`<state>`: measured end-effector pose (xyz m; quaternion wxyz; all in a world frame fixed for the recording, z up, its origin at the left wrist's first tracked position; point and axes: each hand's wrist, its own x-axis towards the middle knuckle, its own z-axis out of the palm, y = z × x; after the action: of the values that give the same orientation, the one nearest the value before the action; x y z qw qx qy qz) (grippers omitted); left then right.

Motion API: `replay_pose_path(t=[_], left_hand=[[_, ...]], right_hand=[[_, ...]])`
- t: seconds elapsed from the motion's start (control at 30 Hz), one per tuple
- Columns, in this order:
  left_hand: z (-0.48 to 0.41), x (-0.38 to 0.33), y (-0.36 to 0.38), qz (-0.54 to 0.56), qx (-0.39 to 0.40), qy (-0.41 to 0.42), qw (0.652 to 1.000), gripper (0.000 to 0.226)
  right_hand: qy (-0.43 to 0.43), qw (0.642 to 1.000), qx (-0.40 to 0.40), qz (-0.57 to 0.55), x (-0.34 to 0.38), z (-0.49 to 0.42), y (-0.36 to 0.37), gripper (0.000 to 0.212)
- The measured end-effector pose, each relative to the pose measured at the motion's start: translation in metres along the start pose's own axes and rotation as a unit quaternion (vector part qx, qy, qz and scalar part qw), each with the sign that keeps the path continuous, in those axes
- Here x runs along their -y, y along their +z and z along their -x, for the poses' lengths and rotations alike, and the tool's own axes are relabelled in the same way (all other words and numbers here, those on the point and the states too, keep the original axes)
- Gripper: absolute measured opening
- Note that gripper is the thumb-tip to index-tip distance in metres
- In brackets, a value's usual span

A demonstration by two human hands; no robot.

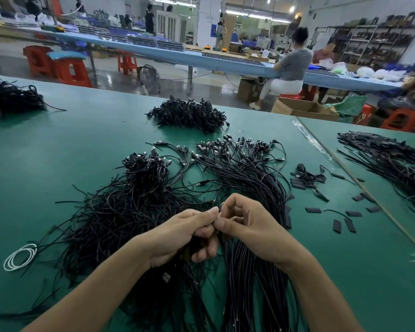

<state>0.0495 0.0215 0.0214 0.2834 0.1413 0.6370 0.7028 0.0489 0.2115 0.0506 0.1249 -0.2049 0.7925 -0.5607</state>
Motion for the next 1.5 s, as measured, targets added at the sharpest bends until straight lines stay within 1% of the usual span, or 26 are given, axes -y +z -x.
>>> replay_pose_path(t=[0.07, 0.17, 0.23, 0.3, 0.33, 0.37, 0.43, 0.47, 0.5, 0.53, 0.6, 0.67, 0.73, 0.77, 0.8, 0.83, 0.87, 0.93, 1.0, 1.07, 1.17, 1.27, 1.33, 1.4, 1.47, 1.5], left_hand=[[-0.003, 0.003, 0.004, -0.045, -0.063, 0.022, 0.997, 0.055], [-0.007, 0.004, 0.009, -0.072, -0.157, 0.070, 0.982, 0.057], [-0.010, 0.004, 0.009, -0.089, -0.196, 0.090, 0.972, 0.060], [-0.011, 0.001, 0.009, -0.071, -0.199, 0.063, 0.975, 0.051], [-0.011, -0.002, 0.009, -0.035, -0.177, 0.033, 0.983, 0.046], [-0.009, -0.004, 0.008, 0.011, -0.141, -0.003, 0.990, 0.047], [-0.007, -0.007, 0.007, 0.073, -0.067, -0.053, 0.994, 0.057], [-0.006, -0.007, 0.006, 0.075, -0.054, -0.067, 0.993, 0.064], [-0.006, -0.006, 0.006, 0.066, -0.060, -0.074, 0.993, 0.071], [-0.007, -0.004, 0.005, 0.051, -0.085, -0.076, 0.992, 0.075], [-0.009, 0.000, 0.004, 0.015, -0.147, -0.060, 0.987, 0.074], [-0.011, 0.005, -0.003, 0.014, -0.198, -0.023, 0.980, 0.069], [-0.011, 0.008, -0.013, 0.055, -0.253, 0.016, 0.966, 0.063], [-0.011, 0.008, -0.018, 0.082, -0.275, 0.031, 0.958, 0.059], [-0.011, 0.009, -0.022, 0.104, -0.292, 0.042, 0.950, 0.056], [-0.011, 0.009, -0.026, 0.118, -0.306, 0.050, 0.944, 0.055], [-0.010, 0.010, -0.027, 0.123, -0.318, 0.055, 0.938, 0.055], [-0.011, 0.011, -0.029, 0.125, -0.338, 0.066, 0.931, 0.056], [-0.012, 0.011, -0.030, 0.124, -0.356, 0.080, 0.923, 0.055], [-0.012, 0.008, -0.030, 0.119, -0.375, 0.095, 0.914, 0.053], [-0.012, 0.004, -0.029, 0.109, -0.400, 0.108, 0.904, 0.053], [-0.014, 0.001, -0.028, 0.093, -0.417, 0.103, 0.898, 0.056], [-0.014, 0.001, -0.027, 0.082, -0.416, 0.091, 0.901, 0.059], [-0.015, 0.001, -0.024, 0.069, -0.406, 0.083, 0.908, 0.065], [-0.015, 0.001, -0.018, 0.046, -0.388, 0.077, 0.917, 0.071], [-0.015, 0.001, -0.016, 0.035, -0.376, 0.073, 0.923, 0.073]], right_hand=[[0.001, 0.999, -0.009, 0.046, 0.000, -0.002, 0.003, 0.016], [-0.011, 0.995, -0.033, 0.093, 0.000, -0.005, 0.008, 0.014], [-0.028, 0.990, -0.061, 0.126, 0.003, -0.007, 0.011, 0.016], [-0.051, 0.985, -0.081, 0.142, 0.005, -0.009, 0.015, 0.018], [-0.060, 0.984, -0.087, 0.140, 0.006, -0.010, 0.016, 0.018], [-0.070, 0.983, -0.093, 0.142, 0.006, -0.011, 0.018, 0.019], [-0.091, 0.979, -0.099, 0.155, 0.006, -0.014, 0.021, 0.021], [-0.098, 0.978, -0.101, 0.156, 0.007, -0.015, 0.022, 0.021], [-0.101, 0.978, -0.103, 0.150, 0.007, -0.017, 0.023, 0.021], [-0.103, 0.979, -0.108, 0.141, 0.006, -0.018, 0.023, 0.020], [-0.107, 0.979, -0.126, 0.117, 0.003, -0.020, 0.022, 0.017], [-0.087, 0.983, -0.136, 0.083, -0.003, -0.019, 0.020, 0.011], [-0.026, 0.990, -0.116, 0.078, -0.013, -0.016, 0.017, 0.034], [0.014, 0.990, -0.088, 0.107, -0.018, -0.014, 0.017, 0.041], [0.052, 0.985, -0.053, 0.159, -0.023, -0.012, 0.018, 0.040], [0.085, 0.971, -0.014, 0.221, -0.028, -0.011, 0.020, 0.035], [0.112, 0.953, 0.018, 0.282, -0.032, -0.010, 0.024, 0.031], [0.152, 0.919, 0.065, 0.358, -0.038, -0.009, 0.033, 0.031], [0.185, 0.890, 0.096, 0.405, -0.040, -0.008, 0.041, 0.034], [0.201, 0.869, 0.114, 0.437, -0.041, -0.007, 0.047, 0.036], [0.201, 0.869, 0.116, 0.437, -0.041, -0.008, 0.049, 0.023], [0.198, 0.897, 0.087, 0.387, -0.036, -0.010, 0.038, 0.013], [0.188, 0.917, 0.046, 0.349, -0.030, -0.012, 0.025, 0.015], [0.176, 0.937, -0.017, 0.301, -0.023, -0.012, 0.012, 0.018], [0.153, 0.953, -0.109, 0.238, -0.019, -0.013, 0.004, 0.018], [0.135, 0.955, -0.156, 0.211, -0.018, -0.013, 0.002, 0.018]])
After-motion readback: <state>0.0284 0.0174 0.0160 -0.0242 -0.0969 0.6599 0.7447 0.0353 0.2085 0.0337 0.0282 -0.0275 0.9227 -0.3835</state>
